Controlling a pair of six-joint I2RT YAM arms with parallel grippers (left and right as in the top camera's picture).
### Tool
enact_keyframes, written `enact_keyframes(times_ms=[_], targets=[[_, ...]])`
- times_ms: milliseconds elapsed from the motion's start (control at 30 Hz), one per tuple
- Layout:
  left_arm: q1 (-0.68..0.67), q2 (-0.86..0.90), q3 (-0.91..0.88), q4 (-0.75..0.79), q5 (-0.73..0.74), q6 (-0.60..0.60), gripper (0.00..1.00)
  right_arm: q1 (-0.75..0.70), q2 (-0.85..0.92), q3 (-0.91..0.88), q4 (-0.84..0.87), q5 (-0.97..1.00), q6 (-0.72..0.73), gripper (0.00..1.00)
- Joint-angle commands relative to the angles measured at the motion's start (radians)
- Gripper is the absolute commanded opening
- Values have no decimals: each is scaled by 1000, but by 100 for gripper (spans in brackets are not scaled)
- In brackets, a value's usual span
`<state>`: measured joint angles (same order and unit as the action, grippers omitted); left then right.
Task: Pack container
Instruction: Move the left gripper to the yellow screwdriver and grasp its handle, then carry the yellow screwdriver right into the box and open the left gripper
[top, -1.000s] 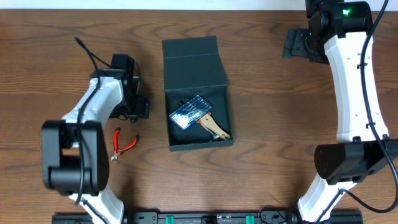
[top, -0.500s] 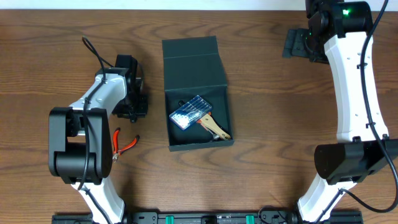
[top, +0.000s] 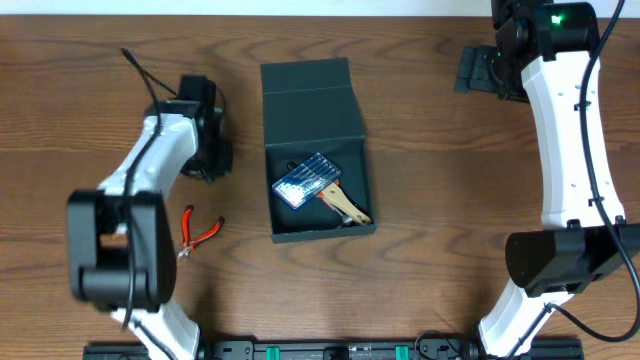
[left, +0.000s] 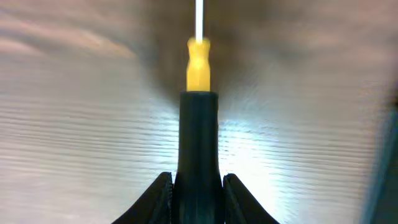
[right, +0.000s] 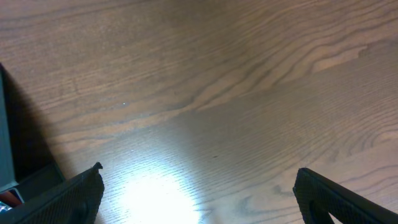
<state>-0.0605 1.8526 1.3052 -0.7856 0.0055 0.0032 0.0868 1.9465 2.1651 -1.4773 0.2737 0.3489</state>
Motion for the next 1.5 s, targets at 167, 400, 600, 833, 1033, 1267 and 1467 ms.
enact_keyframes(times_ms=[167,400,600,833,1033,1267,1467], targets=[[-13,-289,92,-38,16,-18,22,-7,-3,13,0,14,13,99],[-95,-419,92,-82,28,-16,22,-7,-3,13,0,14,13,99],[-143,-422,92,-109,72,-17,20,-7,-3,13,0,14,13,99],[-257,-422,92,-77,119,-36,15,-7,-3,13,0,14,13,99],[-376,-422,93,-71,119,-39,15,-7,-3,13,0,14,14,99],[-485,-420,93,-70,117,-61,15,-7,-3,13,0,14,14,99],[-502,-376,93,-81,119,-61,15,-7,-3,13,0,14,13,99]])
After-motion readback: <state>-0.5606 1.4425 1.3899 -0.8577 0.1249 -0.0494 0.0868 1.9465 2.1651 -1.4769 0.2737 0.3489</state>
